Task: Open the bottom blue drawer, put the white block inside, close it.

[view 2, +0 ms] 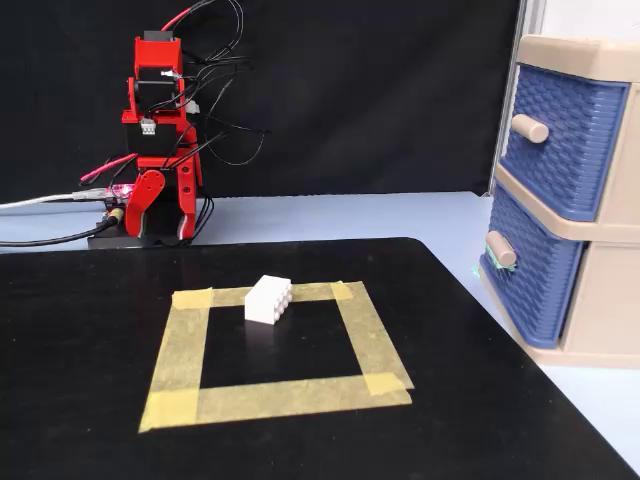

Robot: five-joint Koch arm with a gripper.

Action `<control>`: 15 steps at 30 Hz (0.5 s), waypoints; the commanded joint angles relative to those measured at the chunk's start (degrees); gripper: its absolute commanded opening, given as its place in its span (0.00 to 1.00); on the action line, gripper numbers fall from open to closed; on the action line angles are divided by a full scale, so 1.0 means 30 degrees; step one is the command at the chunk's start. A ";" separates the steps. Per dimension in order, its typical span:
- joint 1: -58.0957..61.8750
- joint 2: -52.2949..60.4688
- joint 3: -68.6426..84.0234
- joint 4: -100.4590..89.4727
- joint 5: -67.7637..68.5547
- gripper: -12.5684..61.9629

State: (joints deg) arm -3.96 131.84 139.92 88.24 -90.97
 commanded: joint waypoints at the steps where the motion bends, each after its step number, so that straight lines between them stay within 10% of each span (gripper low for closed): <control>1: -0.0029 0.0938 0.0059 0.2637 -0.0117 0.63; 9: -0.0059 0.0938 -0.0381 0.2666 -0.0293 0.63; 15: -0.2109 -0.0762 -1.0605 0.0615 -0.2842 0.62</control>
State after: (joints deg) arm -6.50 130.96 111.53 93.52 -92.90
